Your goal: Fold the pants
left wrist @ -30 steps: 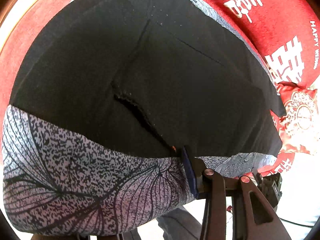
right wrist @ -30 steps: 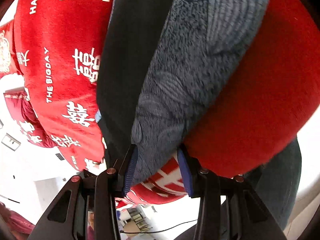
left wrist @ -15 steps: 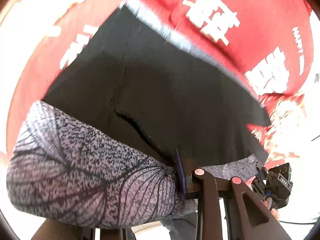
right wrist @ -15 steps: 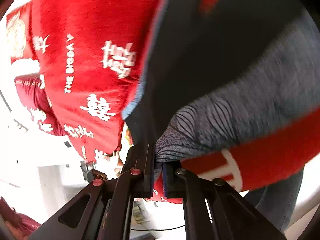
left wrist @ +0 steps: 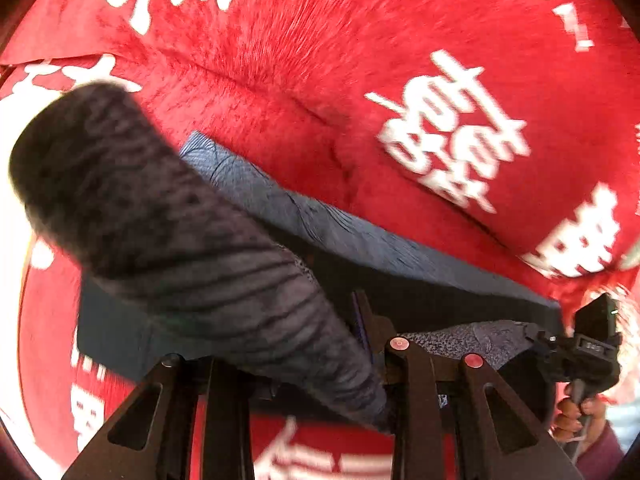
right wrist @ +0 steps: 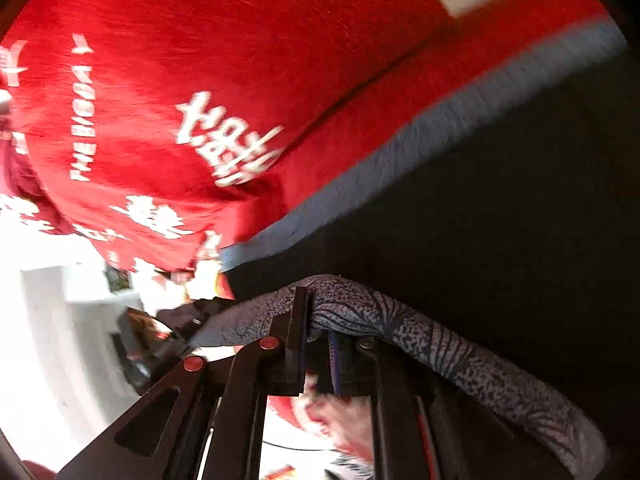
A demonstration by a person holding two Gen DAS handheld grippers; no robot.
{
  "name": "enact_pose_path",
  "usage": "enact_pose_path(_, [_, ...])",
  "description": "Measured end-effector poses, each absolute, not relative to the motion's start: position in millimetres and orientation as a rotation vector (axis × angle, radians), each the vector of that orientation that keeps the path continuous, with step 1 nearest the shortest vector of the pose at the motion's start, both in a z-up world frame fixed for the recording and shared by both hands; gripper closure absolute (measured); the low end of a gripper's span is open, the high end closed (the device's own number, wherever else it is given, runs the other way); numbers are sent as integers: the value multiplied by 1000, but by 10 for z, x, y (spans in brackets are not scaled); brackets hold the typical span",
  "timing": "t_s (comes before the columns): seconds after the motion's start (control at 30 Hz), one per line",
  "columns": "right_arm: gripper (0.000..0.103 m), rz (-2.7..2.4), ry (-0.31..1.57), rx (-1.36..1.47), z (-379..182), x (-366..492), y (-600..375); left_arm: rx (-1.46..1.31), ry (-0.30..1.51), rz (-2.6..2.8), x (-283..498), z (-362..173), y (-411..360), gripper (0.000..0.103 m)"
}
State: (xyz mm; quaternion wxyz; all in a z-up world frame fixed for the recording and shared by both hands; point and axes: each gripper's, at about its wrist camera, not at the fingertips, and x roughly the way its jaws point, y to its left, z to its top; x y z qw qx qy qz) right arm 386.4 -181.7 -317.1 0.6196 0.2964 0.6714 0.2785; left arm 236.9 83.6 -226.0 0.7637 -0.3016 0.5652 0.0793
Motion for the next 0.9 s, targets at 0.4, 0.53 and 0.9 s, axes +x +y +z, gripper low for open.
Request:
enact_pose_path(0.4, [16, 672, 1573, 576, -3411, 4227, -1643, -552, 1261, 243, 2411, -2144, 854, 43])
enact_pose_path(0.53, [17, 734, 1464, 472, -2887, 4023, -1544, -454, 1190, 310, 2158, -1780, 843, 24])
enact_pose_path(0.9, [46, 782, 1502, 166, -3356, 4155, -845, -217, 1310, 496, 2629, -2655, 627, 16])
